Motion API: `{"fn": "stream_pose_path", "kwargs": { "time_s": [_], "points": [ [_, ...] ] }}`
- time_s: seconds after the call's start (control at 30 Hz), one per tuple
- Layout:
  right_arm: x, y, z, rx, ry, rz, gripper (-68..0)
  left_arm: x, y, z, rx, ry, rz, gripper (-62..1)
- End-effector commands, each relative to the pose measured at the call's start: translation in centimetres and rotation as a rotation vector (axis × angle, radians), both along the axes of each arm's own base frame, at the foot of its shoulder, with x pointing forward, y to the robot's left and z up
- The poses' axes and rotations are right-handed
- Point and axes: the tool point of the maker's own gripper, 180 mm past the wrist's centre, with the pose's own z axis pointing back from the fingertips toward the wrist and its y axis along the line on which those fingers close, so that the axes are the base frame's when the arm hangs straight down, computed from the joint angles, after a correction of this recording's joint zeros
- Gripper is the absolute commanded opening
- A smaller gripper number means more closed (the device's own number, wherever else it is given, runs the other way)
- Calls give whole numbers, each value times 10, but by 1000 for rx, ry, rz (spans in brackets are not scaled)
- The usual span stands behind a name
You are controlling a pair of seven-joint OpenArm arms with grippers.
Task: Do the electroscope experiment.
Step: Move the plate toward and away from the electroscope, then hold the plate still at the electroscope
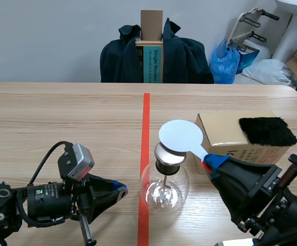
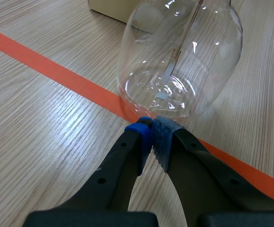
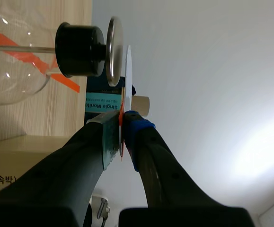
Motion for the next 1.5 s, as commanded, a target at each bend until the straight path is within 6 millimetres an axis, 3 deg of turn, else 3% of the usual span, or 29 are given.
{"fn": "stream_pose_path", "kwargs": {
  "time_s": [0.0, 1.47],
  "points": [
    [2, -3, 7, -3, -26, 1, -667, 6, -4, 13, -43, -29, 6, -588],
    [-2, 1, 5, -9, -23, 35, -667, 6, -4, 13, -43, -29, 6, -588]
  ]
}}
